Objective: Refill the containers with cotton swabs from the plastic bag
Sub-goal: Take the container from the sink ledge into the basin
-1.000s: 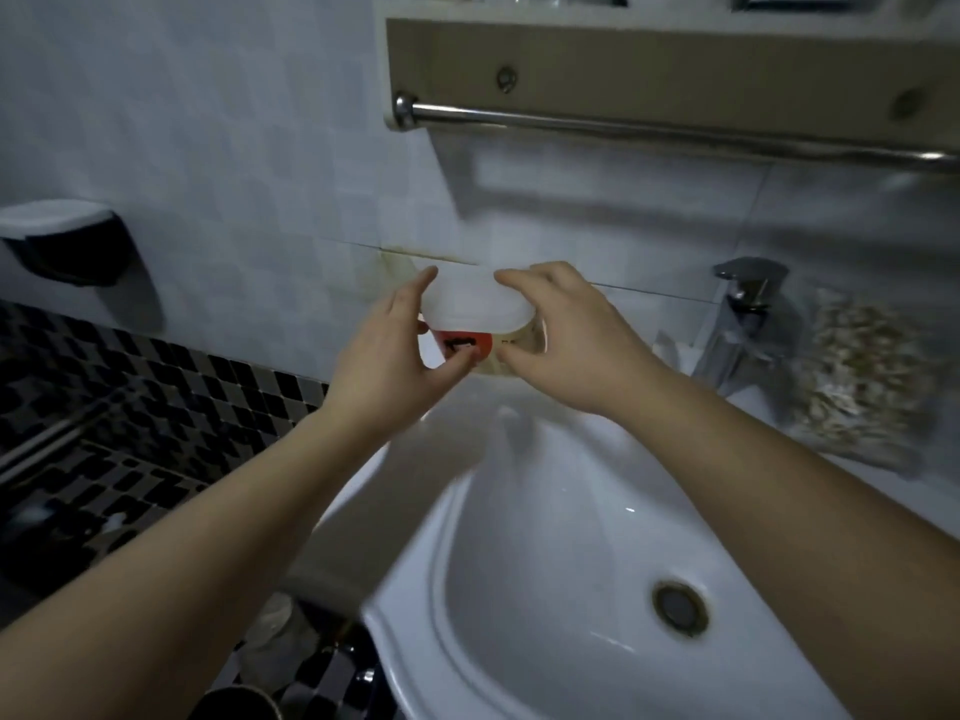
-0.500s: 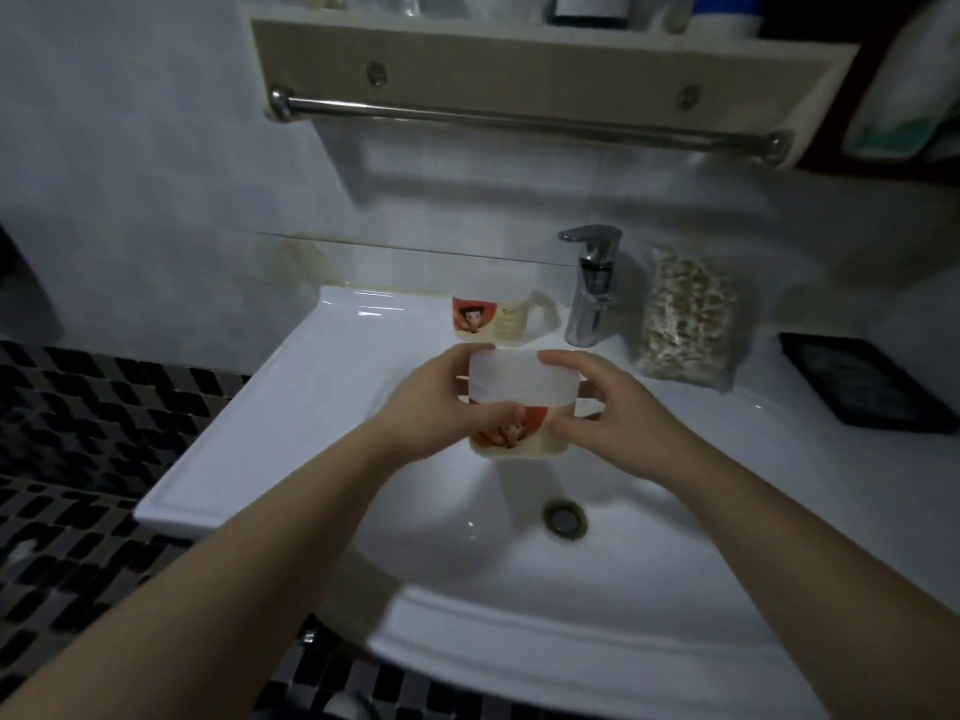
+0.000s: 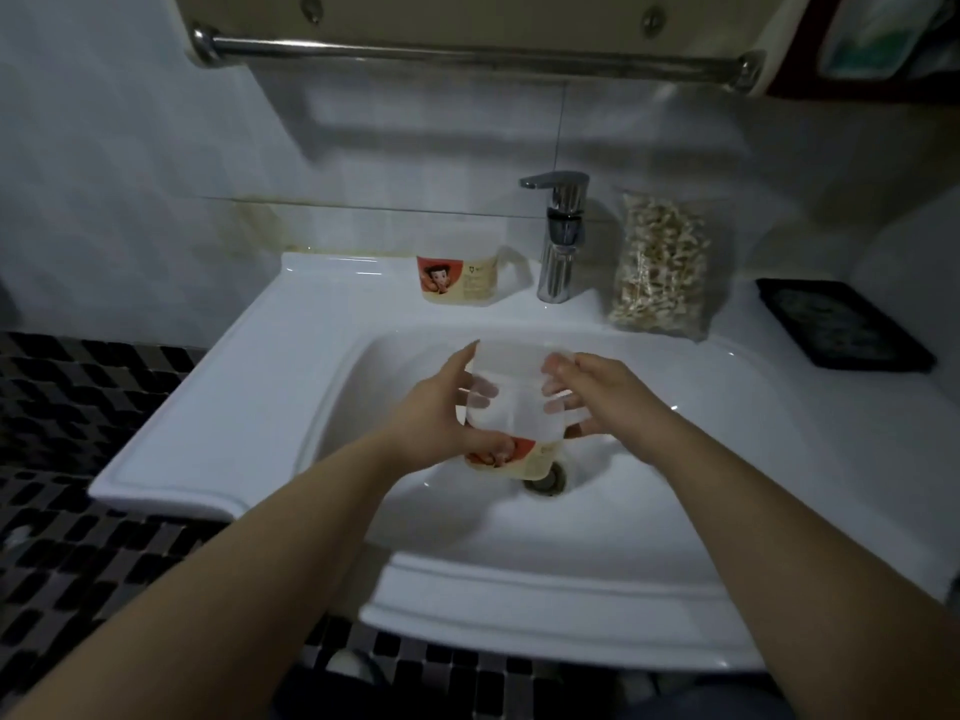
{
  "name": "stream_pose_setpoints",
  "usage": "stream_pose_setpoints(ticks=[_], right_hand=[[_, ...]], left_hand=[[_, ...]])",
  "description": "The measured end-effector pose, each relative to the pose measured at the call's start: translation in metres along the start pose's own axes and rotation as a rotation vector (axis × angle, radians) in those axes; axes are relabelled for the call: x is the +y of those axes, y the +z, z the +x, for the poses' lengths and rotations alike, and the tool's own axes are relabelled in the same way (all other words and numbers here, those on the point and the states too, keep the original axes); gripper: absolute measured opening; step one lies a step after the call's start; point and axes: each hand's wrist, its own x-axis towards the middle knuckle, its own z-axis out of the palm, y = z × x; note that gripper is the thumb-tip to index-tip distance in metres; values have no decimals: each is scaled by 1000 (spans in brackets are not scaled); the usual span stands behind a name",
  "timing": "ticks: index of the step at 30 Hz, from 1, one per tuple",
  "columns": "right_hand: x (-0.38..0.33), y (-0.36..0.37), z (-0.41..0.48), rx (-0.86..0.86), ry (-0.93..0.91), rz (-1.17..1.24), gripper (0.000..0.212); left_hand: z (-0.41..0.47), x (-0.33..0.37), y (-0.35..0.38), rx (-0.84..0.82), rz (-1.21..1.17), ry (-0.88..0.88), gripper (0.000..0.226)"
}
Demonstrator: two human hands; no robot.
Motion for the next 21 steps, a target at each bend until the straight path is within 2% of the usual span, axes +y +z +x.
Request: stream_pose_setpoints(ticks=[2, 5, 8, 12, 16, 21], right_hand=[[-1, -2, 2, 60, 42, 24, 42], [0, -4, 5, 121, 126, 119, 56], [2, -5, 6, 113, 251, 227, 63], [4, -7, 8, 103, 310, 256, 62], [8, -10, 13, 136, 352, 219, 60], [17, -11, 19, 85, 365, 222, 55]], left_hand=[[1, 1, 1, -11, -6, 17, 134], [4, 5, 0, 7, -9, 70, 138], [6, 3, 1, -16, 72, 155, 124], [7, -2, 3, -63, 209, 225, 101], [10, -5, 9, -116, 260, 238, 95], [13, -9, 16, -130, 311, 164, 90]])
